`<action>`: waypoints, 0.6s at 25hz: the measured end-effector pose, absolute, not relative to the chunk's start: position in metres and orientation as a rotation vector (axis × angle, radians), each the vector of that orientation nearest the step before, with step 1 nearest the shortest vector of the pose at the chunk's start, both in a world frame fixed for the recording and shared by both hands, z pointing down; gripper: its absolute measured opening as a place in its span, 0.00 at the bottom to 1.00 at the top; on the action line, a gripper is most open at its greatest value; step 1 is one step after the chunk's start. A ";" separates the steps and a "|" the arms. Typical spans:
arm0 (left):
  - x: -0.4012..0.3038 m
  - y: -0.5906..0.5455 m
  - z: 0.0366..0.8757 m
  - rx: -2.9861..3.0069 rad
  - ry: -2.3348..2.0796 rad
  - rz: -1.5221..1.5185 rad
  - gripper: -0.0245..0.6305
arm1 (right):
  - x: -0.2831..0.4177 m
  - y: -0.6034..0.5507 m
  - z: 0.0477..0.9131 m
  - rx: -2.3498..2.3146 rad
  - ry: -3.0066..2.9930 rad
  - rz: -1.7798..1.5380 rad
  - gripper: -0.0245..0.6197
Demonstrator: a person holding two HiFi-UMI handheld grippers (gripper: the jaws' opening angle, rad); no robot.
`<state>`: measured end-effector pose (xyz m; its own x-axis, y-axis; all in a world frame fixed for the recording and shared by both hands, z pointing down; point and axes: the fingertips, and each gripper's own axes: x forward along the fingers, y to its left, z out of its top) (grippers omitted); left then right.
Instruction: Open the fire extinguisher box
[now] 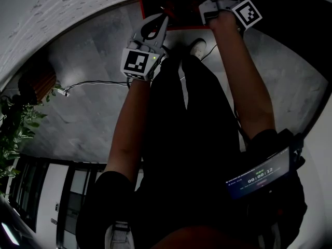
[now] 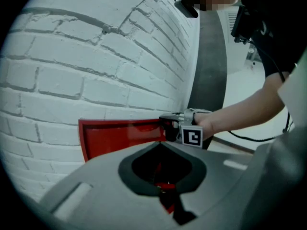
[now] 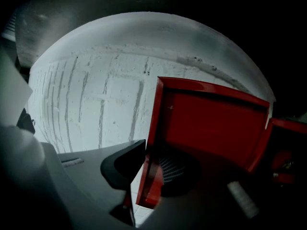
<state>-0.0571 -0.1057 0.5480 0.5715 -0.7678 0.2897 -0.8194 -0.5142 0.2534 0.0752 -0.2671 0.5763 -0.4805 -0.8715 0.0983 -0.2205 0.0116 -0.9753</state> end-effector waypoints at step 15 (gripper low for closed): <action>-0.052 -0.075 0.446 2.610 -1.220 0.179 0.04 | 0.041 -0.177 0.458 -0.936 2.607 -1.035 0.05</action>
